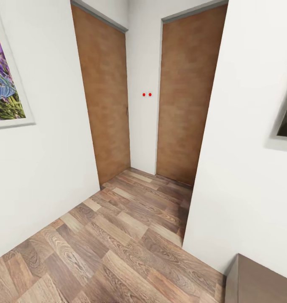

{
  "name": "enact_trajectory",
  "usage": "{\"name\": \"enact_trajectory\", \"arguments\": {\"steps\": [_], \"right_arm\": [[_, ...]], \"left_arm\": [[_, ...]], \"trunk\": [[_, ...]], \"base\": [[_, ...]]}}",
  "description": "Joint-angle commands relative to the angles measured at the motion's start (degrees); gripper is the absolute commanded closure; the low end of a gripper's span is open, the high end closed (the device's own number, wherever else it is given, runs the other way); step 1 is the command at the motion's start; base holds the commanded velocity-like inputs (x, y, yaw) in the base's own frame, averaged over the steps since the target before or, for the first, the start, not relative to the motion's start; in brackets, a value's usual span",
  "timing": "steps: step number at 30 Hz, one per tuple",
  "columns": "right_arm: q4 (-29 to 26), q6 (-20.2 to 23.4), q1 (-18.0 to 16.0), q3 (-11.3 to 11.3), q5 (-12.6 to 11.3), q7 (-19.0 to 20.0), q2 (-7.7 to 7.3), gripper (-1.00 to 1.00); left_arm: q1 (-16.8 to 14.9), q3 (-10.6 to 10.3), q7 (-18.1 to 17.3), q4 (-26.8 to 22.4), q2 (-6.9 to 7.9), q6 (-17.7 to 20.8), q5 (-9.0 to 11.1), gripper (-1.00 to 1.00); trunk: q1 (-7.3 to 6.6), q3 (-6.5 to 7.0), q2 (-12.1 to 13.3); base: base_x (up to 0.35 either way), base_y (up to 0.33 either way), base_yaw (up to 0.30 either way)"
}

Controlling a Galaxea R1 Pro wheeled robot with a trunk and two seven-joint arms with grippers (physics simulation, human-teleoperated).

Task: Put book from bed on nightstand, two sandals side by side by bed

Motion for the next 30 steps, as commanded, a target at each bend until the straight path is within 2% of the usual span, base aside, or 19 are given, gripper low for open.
{"name": "enact_trajectory", "arguments": {"steps": [1,17,19,22,24,26,27,28,29,30], "right_arm": [[0.0,-0.2,0.0,-0.1,0.0,0.0,0.01,-1.0],[0.0,-0.2,0.0,-0.1,0.0,-0.1,-0.14,-1.0],[0.0,-0.2,0.0,-0.1,0.0,-0.1,-0.15,-1.0],[0.0,-0.2,0.0,-0.1,-0.1,-0.1,-0.16,-1.0],[0.0,-0.2,0.0,-0.1,-0.1,-0.1,-0.16,-1.0],[0.0,-0.2,0.0,-0.1,-0.1,-0.1,-0.16,-1.0],[0.0,-0.2,0.0,-0.1,-0.1,-0.1,-0.16,-1.0],[0.0,-0.2,0.0,-0.1,-0.1,-0.1,-0.16,-1.0],[0.0,-0.2,0.0,-0.1,-0.1,-0.1,-0.18,-1.0],[0.0,-0.2,0.0,-0.1,-0.1,-0.1,-0.19,-1.0]], "left_arm": [[0.0,0.0,0.0,0.0,-0.01,-0.1,0.0,-1.0],[-0.1,0.1,-0.2,-0.6,-0.07,-0.7,0.2,-1.0],[-0.1,0.0,-0.1,-2.2,-0.34,-0.6,0.3,-1.0],[-0.1,0.0,0.1,-9.2,-1.17,0.6,0.9,-1.0],[-0.2,0.0,0.1,-14.1,-1.5,2.8,2.4,-1.0],[-0.2,0.0,0.2,-22.0,-1.6,8.2,6.2,-1.0],[-0.2,0.1,0.2,-24.1,-1.57,9.8,7.5,-1.0],[-0.2,0.5,0.2,-28.4,-1.46,13.2,10.5,-1.0],[-0.3,1.7,0.2,-32.5,-1.26,17.0,14.3,-1.0],[-0.3,2.5,0.2,-34.3,-1.14,18.8,16.2,-1.0]], "trunk": [[0.0,-0.06,0.0],[0.0,-0.06,0.0],[0.0,-0.06,0.0],[0.0,-0.06,0.0],[0.0,-0.06,0.0],[0.0,-0.06,0.0],[0.0,-0.06,0.0],[0.0,-0.06,0.0],[0.0,-0.06,0.0],[0.0,-0.06,0.0]], "base": [[0.0,0.0,0.141],[0.0,0.0,0.018],[0.0,0.0,0.0],[0.0,0.0,0.0],[0.0,0.0,0.0],[0.0,0.0,0.0],[0.0,0.0,0.0],[0.0,0.0,0.0],[0.0,0.0,0.0],[0.0,0.0,0.0]]}}
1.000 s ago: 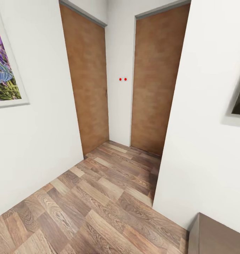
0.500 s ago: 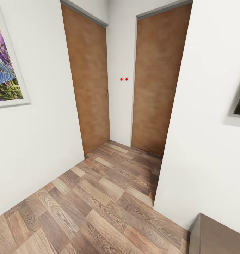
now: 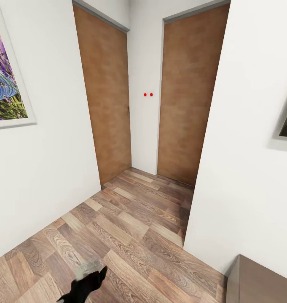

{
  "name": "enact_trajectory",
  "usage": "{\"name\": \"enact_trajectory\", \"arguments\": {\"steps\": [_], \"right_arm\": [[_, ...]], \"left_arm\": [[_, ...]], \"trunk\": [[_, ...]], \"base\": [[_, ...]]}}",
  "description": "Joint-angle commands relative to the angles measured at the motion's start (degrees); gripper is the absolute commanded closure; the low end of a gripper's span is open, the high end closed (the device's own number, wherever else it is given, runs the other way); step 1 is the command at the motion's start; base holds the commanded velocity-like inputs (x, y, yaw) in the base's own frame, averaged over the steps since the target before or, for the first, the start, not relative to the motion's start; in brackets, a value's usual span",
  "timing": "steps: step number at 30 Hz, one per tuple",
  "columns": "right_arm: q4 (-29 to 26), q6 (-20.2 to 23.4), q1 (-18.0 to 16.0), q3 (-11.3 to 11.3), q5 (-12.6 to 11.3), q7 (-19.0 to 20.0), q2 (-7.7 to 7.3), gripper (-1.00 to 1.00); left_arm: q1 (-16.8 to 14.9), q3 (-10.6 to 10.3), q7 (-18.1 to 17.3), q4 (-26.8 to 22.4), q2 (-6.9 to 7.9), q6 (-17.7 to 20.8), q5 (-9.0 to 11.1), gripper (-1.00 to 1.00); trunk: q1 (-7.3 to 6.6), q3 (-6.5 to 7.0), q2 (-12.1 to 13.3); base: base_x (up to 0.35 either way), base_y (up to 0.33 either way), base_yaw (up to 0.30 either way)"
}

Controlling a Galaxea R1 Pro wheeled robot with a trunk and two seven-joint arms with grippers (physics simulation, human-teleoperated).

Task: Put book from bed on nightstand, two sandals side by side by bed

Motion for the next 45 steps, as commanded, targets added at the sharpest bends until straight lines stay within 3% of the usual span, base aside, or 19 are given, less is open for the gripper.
{"name": "enact_trajectory", "arguments": {"steps": [1,3,6,10,11,12,13,17,20,26,29,34,36,40,43,45], "right_arm": [[0.0,-0.2,0.0,-0.1,0.0,0.0,-0.01,-1.0],[0.0,-0.2,0.0,-0.1,0.0,0.0,0.02,-1.0],[0.0,-0.2,0.0,-0.1,0.0,0.0,-0.01,-1.0],[0.0,-0.2,0.0,-0.1,0.0,0.0,-0.03,-1.0],[0.0,-0.2,0.0,-0.1,0.0,0.0,-0.02,-1.0],[0.0,-0.2,0.0,-0.1,0.0,0.0,-0.02,-1.0],[0.0,-0.2,0.0,-0.1,0.0,0.0,-0.03,-1.0],[0.0,-0.2,0.0,-0.1,0.0,0.0,0.01,-1.0],[0.0,-0.2,0.0,-0.1,0.0,0.0,0.02,-1.0],[0.0,-0.2,0.0,-0.1,0.0,0.0,0.0,-1.0],[0.0,-0.2,0.0,-0.1,0.0,0.0,-0.03,-1.0],[0.0,-0.2,0.0,-0.1,0.0,0.0,-0.01,-1.0],[0.0,-0.2,0.0,-0.1,0.0,0.0,0.0,-1.0],[0.0,-0.2,0.0,-0.1,0.0,0.0,-0.01,-1.0],[0.0,-0.2,0.0,-0.1,0.0,0.0,-0.02,-1.0],[0.0,-0.2,0.0,-0.1,0.0,0.0,-0.01,-1.0]], "left_arm": [[-0.1,2.0,0.2,-3.1,0.23,3.5,4.2,-1.0],[-0.6,4.7,0.9,-6.1,0.47,6.9,8.6,-1.0],[-2.9,6.8,3.6,-8.1,0.48,9.0,13.0,-1.0],[-6.9,8.0,12.1,-9.1,0.36,10.0,19.4,-1.0],[-7.8,8.2,15.1,-9.2,0.39,10.0,22.5,-1.0],[-8.1,8.3,16.7,-9.2,0.42,9.9,24.2,-1.0],[-8.9,8.4,19.6,-9.1,0.5,9.4,27.5,-1.0],[-11.2,8.6,29.0,-8.9,0.66,7.1,35.7,-1.0],[-12.4,8.6,33.8,-8.8,0.7,6.3,39.5,-1.0],[-13.1,8.6,37.2,-8.7,0.58,5.9,47.6,-1.0],[-13.1,8.7,37.7,-8.7,0.51,5.8,49.9,-1.0],[-13.2,8.7,38.0,-7.4,0.42,4.5,51.1,-1.0],[-13.2,8.7,38.0,-5.7,0.45,2.0,51.3,-1.0],[-13.2,8.7,38.2,-1.7,0.58,-7.0,51.4,-1.0],[-13.4,8.7,40.1,-0.4,0.65,-14.1,51.5,-1.0],[-13.4,8.7,41.9,-0.1,0.69,-16.1,51.6,-1.0]], "trunk": [[0.0,-0.06,0.0],[0.0,-0.06,0.0],[0.0,-0.06,0.0],[0.0,-0.06,0.0],[0.0,-0.06,0.0],[0.0,-0.06,0.0],[0.0,-0.06,0.0],[0.0,-0.06,0.0],[0.0,-0.06,0.0],[0.0,-0.06,0.0],[0.0,-0.06,0.0],[0.0,-0.06,0.0],[0.0,-0.06,0.0],[0.0,-0.06,0.0],[0.0,-0.06,0.0],[0.0,-0.06,0.0]], "base": [[0.0,0.0,0.0],[0.0,0.0,0.0],[0.0,0.0,0.0],[0.0,0.0,0.0],[0.0,0.0,0.0],[0.0,0.0,0.0],[0.0,0.0,0.0],[0.0,0.0,0.0],[0.0,0.0,0.0],[0.0,0.0,0.0],[0.0,0.0,0.0],[0.0,0.0,0.0],[0.0,0.0,0.0],[0.0,0.0,0.0],[0.0,0.0,0.0],[0.0,0.0,0.0]]}}
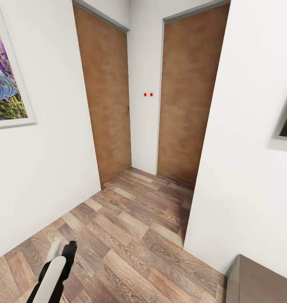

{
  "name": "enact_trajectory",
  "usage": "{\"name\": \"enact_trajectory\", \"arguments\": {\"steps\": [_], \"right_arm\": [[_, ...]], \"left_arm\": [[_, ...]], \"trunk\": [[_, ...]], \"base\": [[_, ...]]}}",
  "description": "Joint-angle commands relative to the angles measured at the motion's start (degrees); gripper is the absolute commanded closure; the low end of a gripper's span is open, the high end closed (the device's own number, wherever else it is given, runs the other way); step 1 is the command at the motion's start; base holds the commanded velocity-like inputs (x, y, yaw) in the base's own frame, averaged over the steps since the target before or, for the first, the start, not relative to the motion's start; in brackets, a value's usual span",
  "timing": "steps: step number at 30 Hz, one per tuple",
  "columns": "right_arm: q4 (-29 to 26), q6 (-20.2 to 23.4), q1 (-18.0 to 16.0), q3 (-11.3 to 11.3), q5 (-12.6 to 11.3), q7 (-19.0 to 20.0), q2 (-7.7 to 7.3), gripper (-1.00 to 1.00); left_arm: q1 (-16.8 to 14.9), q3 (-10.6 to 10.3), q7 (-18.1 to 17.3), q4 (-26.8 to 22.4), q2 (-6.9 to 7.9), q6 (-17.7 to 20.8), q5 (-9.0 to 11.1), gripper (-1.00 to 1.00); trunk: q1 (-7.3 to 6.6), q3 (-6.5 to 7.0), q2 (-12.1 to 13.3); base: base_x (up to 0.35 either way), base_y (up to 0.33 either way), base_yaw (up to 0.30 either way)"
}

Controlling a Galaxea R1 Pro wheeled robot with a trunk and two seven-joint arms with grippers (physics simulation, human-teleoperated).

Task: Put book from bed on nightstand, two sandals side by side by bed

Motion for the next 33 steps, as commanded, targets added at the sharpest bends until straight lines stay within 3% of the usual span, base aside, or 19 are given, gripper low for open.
{"name": "enact_trajectory", "arguments": {"steps": [1,6,14,33], "right_arm": [[0.0,-0.2,0.0,-0.1,0.0,0.0,0.02,-1.0],[0.0,-0.2,0.0,-0.1,0.0,0.0,-0.01,-1.0],[0.0,-0.2,0.0,-0.1,0.0,0.0,0.0,-1.0],[0.0,-0.2,0.0,-0.2,0.0,0.0,-0.02,-1.0]], "left_arm": [[-0.1,0.1,1.2,-0.1,-0.06,-0.6,0.3,-1.0],[-0.1,-0.3,2.4,-1.3,-0.34,-0.1,1.0,-1.0],[-0.1,-0.6,2.7,-3.6,-0.71,5.2,2.7,-1.0],[-0.1,-0.8,2.9,-5.8,-0.8,6.1,3.0,-1.0]], "trunk": [[0.0,-0.06,0.0],[0.0,-0.06,0.0],[0.0,-0.06,0.0],[4.17,-3.47,-7.7]], "base": [[0.0,0.0,0.0],[0.0,0.0,0.0],[0.0,0.0,0.0],[0.0,0.0,0.0]]}}
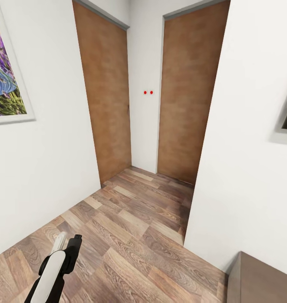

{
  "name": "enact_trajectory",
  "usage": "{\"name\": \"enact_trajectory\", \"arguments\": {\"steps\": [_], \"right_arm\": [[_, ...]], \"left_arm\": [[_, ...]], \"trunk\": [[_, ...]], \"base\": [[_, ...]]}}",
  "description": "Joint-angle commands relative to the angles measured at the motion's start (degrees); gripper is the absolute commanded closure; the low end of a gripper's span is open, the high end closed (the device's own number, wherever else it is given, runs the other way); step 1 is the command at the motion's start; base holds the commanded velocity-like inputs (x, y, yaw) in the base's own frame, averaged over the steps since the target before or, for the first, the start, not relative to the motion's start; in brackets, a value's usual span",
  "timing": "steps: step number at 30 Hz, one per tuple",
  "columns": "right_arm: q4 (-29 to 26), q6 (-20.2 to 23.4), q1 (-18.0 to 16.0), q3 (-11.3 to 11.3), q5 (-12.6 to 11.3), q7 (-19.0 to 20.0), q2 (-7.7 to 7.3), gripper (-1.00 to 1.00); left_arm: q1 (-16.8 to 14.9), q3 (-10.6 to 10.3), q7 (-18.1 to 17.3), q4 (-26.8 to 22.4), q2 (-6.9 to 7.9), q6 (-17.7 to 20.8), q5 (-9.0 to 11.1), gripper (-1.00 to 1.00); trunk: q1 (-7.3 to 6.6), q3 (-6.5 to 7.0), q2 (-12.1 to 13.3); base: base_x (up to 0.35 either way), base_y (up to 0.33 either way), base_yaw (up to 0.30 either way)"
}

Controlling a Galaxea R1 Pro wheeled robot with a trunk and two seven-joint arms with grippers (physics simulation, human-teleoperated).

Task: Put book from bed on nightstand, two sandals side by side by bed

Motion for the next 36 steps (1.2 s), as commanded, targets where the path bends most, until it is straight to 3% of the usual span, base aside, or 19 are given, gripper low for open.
{"name": "enact_trajectory", "arguments": {"steps": [1,9,27,36], "right_arm": [[0.0,-0.2,0.0,-0.1,0.0,0.0,0.01,-1.0],[0.0,-0.2,0.0,-0.1,0.0,0.0,0.01,-1.0],[0.1,-0.2,0.0,-0.1,0.0,0.0,0.01,-1.0],[0.1,-0.2,0.0,-0.1,0.0,0.0,0.01,-1.0]], "left_arm": [[0.0,0.2,0.2,-0.1,-0.06,0.4,0.1,-1.0],[0.0,0.0,0.2,0.2,-0.14,0.4,0.1,-1.0],[0.0,-4.3,0.1,0.4,-0.14,0.4,0.1,-1.0],[0.0,-4.6,0.1,0.5,-0.14,0.4,0.1,-1.0]], "trunk": [[0.22,-0.25,-0.4],[1.98,-1.68,-3.7],[5.93,-4.91,-10.9],[7.91,-6.53,-14.5]], "base": [[0.0,0.0,0.0],[0.0,0.0,0.0],[0.0,0.0,0.0],[0.0,0.0,0.0]]}}
